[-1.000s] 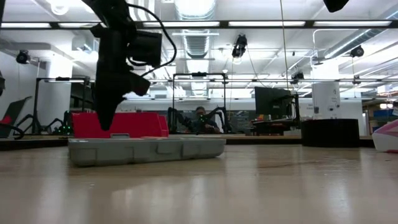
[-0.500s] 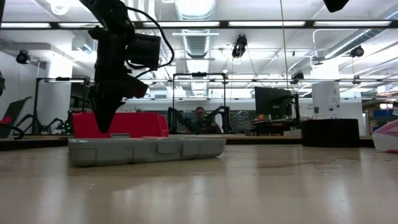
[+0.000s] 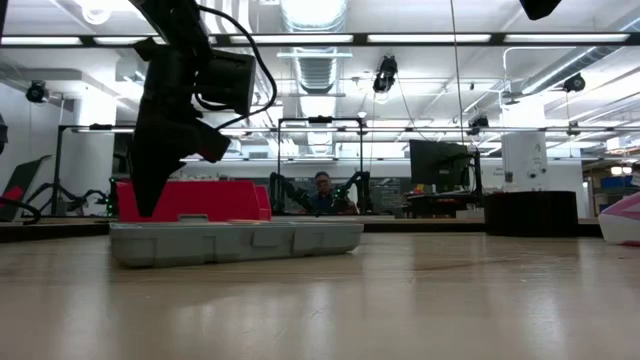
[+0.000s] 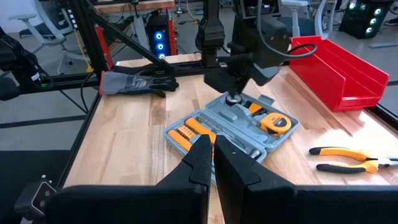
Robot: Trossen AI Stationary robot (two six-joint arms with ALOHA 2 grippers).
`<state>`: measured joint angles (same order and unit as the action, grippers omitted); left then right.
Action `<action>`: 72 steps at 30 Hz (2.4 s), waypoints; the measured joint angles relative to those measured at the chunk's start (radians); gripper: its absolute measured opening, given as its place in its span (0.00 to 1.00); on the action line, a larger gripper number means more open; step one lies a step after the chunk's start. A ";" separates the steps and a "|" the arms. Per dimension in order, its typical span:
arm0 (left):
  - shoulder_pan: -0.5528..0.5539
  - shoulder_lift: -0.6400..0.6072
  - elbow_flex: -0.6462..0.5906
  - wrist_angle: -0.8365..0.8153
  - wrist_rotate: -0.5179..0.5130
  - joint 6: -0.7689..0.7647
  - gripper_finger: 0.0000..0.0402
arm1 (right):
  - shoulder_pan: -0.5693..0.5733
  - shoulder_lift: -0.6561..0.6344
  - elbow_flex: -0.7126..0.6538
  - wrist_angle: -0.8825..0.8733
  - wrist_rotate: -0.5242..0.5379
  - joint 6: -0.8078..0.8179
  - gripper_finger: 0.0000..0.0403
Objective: Prefit tool cases
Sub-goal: Remove the electrical tape from the gray toolbox
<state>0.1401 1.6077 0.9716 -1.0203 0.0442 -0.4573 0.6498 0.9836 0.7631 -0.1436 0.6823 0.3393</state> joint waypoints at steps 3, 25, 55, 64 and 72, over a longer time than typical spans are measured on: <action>-0.019 0.000 -0.004 -0.002 0.033 -0.008 0.32 | 0.000 0.000 0.000 0.000 0.000 -0.001 0.00; -0.040 0.022 -0.106 0.097 0.032 -0.010 0.42 | 0.000 0.000 0.000 0.000 0.000 -0.003 0.00; -0.046 0.035 -0.004 0.109 0.068 0.006 0.02 | 0.000 0.000 0.000 0.005 0.000 -0.009 0.00; -0.050 0.034 0.073 0.088 0.095 0.014 0.02 | 0.000 0.000 0.000 0.006 0.000 -0.008 0.00; -0.043 0.032 0.185 0.128 -0.088 0.077 0.02 | 0.000 0.000 0.000 0.006 0.000 -0.007 0.00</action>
<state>0.0972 1.6394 1.1568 -0.8921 -0.0437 -0.3807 0.6502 0.9836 0.7631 -0.1379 0.6819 0.3325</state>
